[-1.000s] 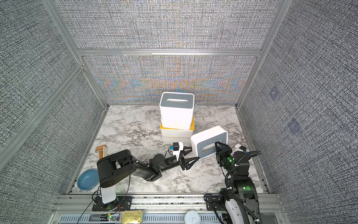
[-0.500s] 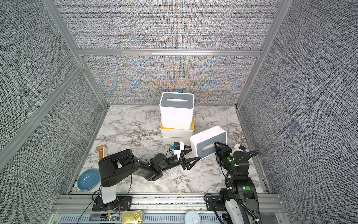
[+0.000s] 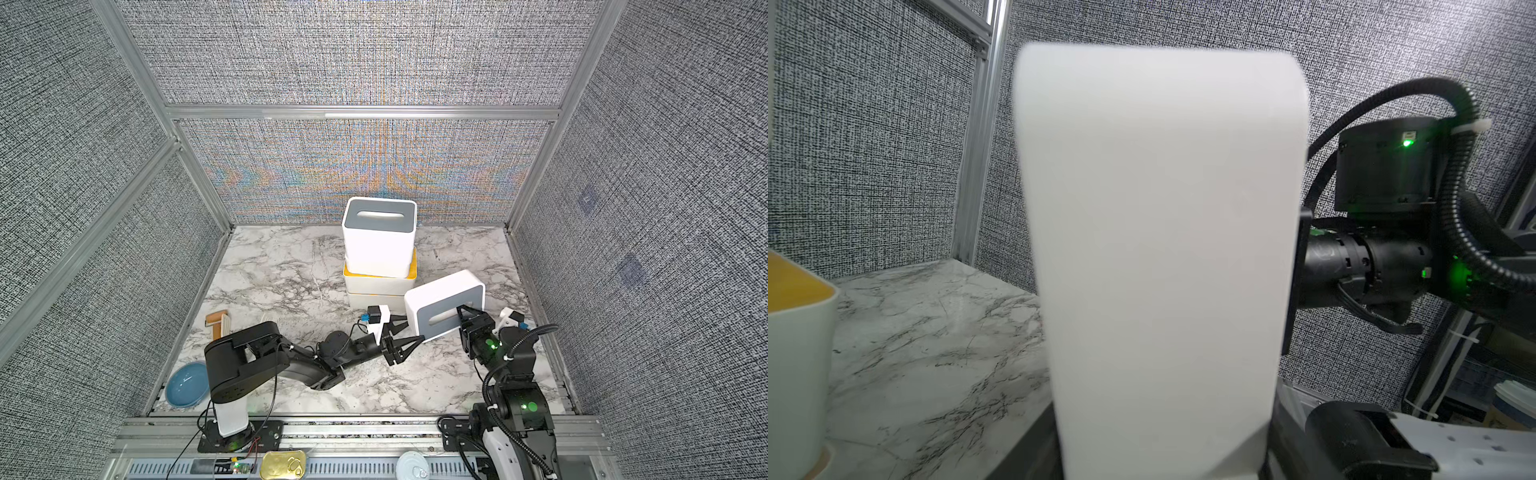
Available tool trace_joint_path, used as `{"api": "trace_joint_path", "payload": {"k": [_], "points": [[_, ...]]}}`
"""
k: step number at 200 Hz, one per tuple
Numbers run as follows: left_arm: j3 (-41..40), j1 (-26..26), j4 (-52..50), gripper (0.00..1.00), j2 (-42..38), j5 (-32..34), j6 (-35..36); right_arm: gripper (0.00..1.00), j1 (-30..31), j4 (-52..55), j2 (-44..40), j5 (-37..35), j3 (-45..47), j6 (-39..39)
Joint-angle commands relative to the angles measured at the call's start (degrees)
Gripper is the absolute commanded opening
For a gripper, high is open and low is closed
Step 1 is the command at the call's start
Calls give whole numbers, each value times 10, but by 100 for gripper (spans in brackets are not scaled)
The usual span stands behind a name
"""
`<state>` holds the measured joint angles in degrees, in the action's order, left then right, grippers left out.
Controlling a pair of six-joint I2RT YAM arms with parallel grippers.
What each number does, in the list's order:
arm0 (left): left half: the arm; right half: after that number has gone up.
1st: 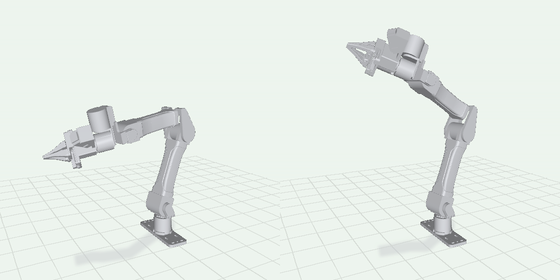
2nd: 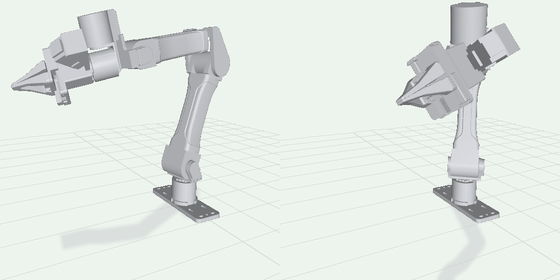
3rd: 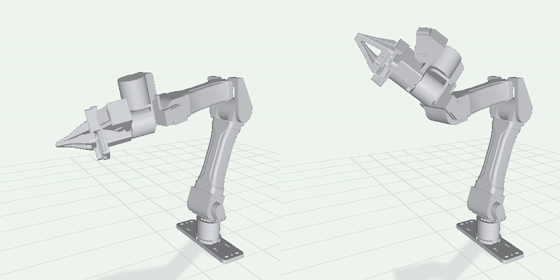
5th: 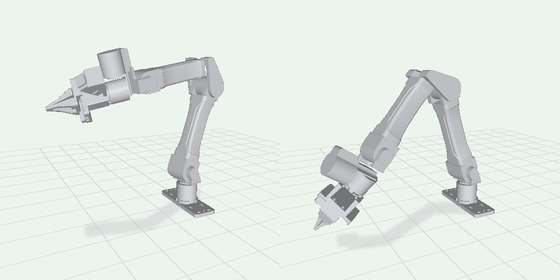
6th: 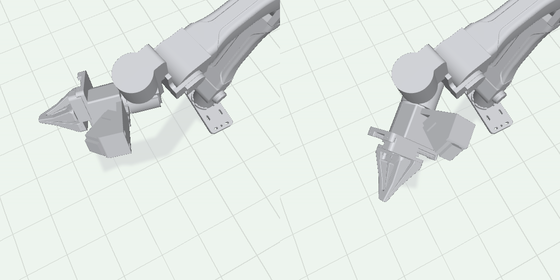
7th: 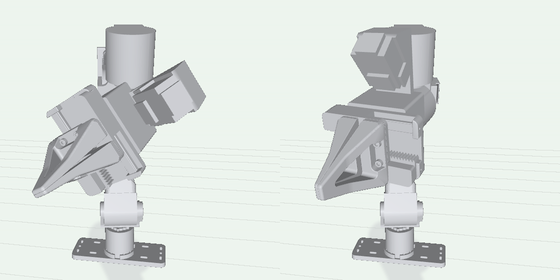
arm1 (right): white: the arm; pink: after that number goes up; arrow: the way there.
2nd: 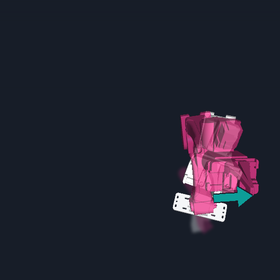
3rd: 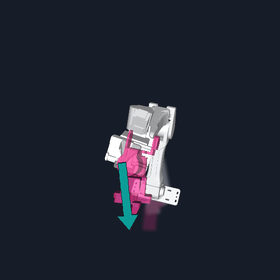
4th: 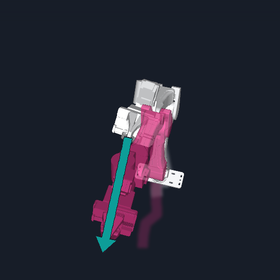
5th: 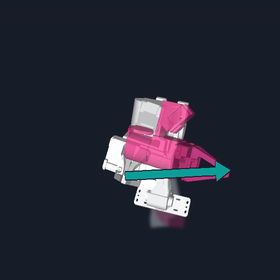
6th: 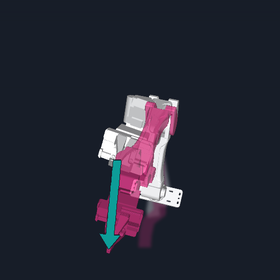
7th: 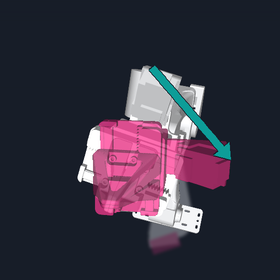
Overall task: Stack the tissue boxes
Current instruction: Place the tissue box at the tissue box.
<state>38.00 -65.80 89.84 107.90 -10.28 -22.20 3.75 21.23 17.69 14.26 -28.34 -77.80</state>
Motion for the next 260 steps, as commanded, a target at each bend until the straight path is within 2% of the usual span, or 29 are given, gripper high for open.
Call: {"api": "trace_joint_path", "payload": {"k": [1, 16, 32, 41, 56, 61, 69, 133, 192, 242, 260], "points": [[-11, 1, 29, 55, -19, 38, 5, 60, 0, -3, -11, -11, -12, 28], [-17, 1, 8, 54, -36, 48, 14, 69, -1, 25, -22, -11, -21, 45], [-21, 2, -7, 53, -51, 56, 21, 74, 0, 33, -34, -1, -24, 55], [-22, 1, -14, 53, -60, 56, 23, 81, 0, 35, -43, 4, -27, 60], [-26, 1, -30, 52, -77, 55, 24, 84, 0, 41, -58, 9, -34, 77], [-28, 1, -35, 52, -84, 54, 23, 92, 1, 48, -63, 8, -38, 84], [-31, 1, -42, 52, -93, 52, 23, 99, 0, 55, -72, 7, -44, 94], [-38, 1, -167, 51, -220, 23, 24, 99, 0, 40, -125, 8, -63, 183], [12, 2, -380, 51, -359, 22, 25, 99, 0, -23, -161, 3, -54, 271], [97, 44, -535, 50, -414, -16, -6, 99, 0, -100, -154, 12, -41, 280], [119, 60, -567, 50, -430, -28, -4, 99, 0, -165, -143, 26, -18, 275]]}}
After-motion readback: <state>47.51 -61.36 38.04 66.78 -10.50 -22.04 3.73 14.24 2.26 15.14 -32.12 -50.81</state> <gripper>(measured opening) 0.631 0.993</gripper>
